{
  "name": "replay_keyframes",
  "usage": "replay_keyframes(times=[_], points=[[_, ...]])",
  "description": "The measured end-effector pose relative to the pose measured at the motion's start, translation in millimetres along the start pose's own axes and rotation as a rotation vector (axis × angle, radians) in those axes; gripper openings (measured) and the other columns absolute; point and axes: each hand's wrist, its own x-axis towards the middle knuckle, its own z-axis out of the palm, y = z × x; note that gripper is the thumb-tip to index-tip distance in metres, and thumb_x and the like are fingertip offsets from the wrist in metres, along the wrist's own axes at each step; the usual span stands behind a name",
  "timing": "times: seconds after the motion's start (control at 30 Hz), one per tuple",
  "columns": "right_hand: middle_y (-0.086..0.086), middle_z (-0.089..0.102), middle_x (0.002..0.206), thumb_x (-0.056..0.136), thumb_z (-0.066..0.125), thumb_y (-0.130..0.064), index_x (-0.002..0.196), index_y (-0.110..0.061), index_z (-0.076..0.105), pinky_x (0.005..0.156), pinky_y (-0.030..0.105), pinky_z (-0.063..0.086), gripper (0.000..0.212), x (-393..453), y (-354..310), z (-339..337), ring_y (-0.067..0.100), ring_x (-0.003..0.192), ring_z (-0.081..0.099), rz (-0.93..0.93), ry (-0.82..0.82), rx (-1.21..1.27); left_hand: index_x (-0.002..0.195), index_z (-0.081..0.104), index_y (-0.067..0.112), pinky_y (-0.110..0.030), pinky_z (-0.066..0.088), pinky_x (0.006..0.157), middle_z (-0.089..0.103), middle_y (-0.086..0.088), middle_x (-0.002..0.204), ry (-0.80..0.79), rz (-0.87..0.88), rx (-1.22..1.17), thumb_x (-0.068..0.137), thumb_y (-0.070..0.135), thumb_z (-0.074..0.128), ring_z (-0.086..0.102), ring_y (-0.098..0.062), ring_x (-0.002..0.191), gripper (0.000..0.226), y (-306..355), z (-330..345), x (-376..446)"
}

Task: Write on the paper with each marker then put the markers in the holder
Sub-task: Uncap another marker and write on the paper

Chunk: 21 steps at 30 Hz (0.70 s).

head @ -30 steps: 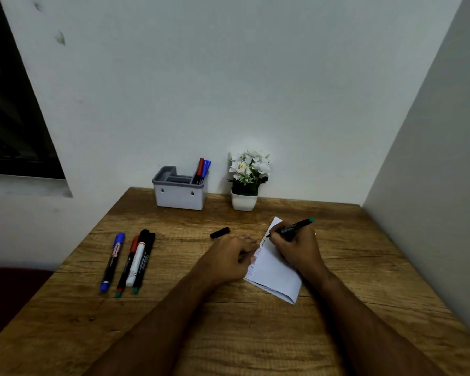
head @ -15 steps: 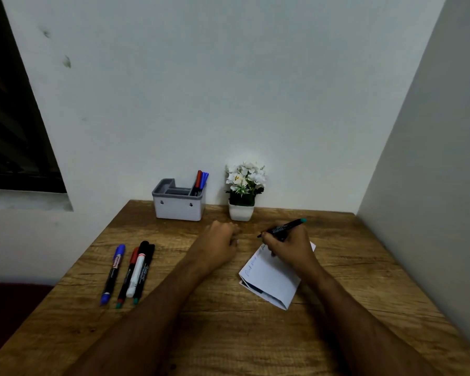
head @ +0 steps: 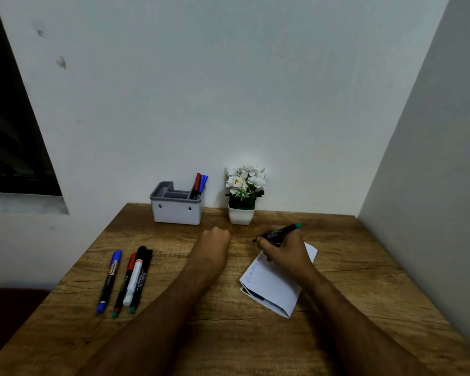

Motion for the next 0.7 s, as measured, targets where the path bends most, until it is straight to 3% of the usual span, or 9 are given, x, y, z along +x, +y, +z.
replay_keyframes(times=[0.1, 0.2, 0.27, 0.4, 0.47, 0.57, 0.7], points=[[0.002, 0.075, 0.069, 0.091, 0.072, -0.012, 0.087, -0.017, 0.08, 0.065, 0.042, 0.059, 0.01, -2, -1, 2, 0.014, 0.065, 0.072, 0.003, -0.003, 0.021, 0.088, 0.067, 0.015, -0.03, 0.057, 0.073, 0.066, -0.006, 0.093, 0.128, -0.045, -0.14, 0.091, 0.003, 0.058, 0.066, -0.023, 0.09, 0.016, -3, -3, 3], [-0.008, 0.078, 0.077, 0.09, 0.075, -0.006, 0.09, -0.016, 0.083, 0.067, 0.026, 0.057, 0.013, -5, -7, 4, 0.005, 0.074, 0.073, -0.053, 0.008, 0.062, 0.084, 0.073, 0.018, -0.022, 0.052, 0.069, 0.07, 0.002, 0.085, 0.359, -0.167, -0.419, 0.086, 0.011, 0.071, 0.067, -0.012, 0.08, 0.008, -4, -8, 6], [-0.009, 0.081, 0.085, 0.088, 0.076, 0.0, 0.091, -0.014, 0.084, 0.072, 0.018, 0.057, 0.017, -7, -13, 5, 0.005, 0.082, 0.076, -0.146, 0.026, 0.071, 0.085, 0.077, 0.015, -0.019, 0.046, 0.069, 0.072, 0.004, 0.083, 0.432, -0.301, -0.655, 0.079, 0.014, 0.081, 0.063, -0.006, 0.074, 0.007, -1, -17, 6], [-0.008, 0.081, 0.09, 0.091, 0.073, -0.004, 0.098, -0.015, 0.084, 0.072, 0.022, 0.057, 0.017, -14, -21, 10, 0.008, 0.079, 0.076, -0.228, 0.014, 0.086, 0.087, 0.074, 0.001, -0.029, 0.059, 0.071, 0.075, -0.011, 0.087, 0.252, -0.68, -1.347, 0.072, 0.008, 0.086, 0.072, -0.017, 0.07, 0.02, -1, -19, 10], [-0.01, 0.08, 0.091, 0.094, 0.07, -0.006, 0.103, -0.017, 0.083, 0.072, 0.024, 0.057, 0.019, -17, -22, 13, 0.011, 0.082, 0.076, -0.229, -0.009, 0.091, 0.089, 0.071, -0.007, -0.032, 0.062, 0.067, 0.075, -0.019, 0.088, 0.164, -0.772, -1.599, 0.073, -0.002, 0.083, 0.075, -0.024, 0.069, 0.021, 1, -18, 7], [-0.01, 0.079, 0.09, 0.093, 0.069, -0.006, 0.105, -0.016, 0.083, 0.072, 0.025, 0.057, 0.02, -18, -25, 16, 0.011, 0.082, 0.076, -0.227, -0.023, 0.108, 0.095, 0.066, -0.014, -0.03, 0.062, 0.062, 0.073, -0.022, 0.092, 0.104, -0.813, -1.782, 0.073, -0.01, 0.079, 0.075, -0.027, 0.07, 0.026, 6, -19, 1], [-0.01, 0.079, 0.09, 0.092, 0.069, -0.003, 0.104, -0.015, 0.082, 0.071, 0.024, 0.057, 0.021, -19, -26, 17, 0.008, 0.079, 0.075, -0.25, -0.031, 0.09, 0.1, 0.063, -0.018, -0.039, 0.062, 0.08, 0.072, -0.023, 0.093, 0.03, -0.817, -1.877, 0.075, -0.014, 0.075, 0.074, -0.023, 0.062, 0.028, 12, -21, -3]])
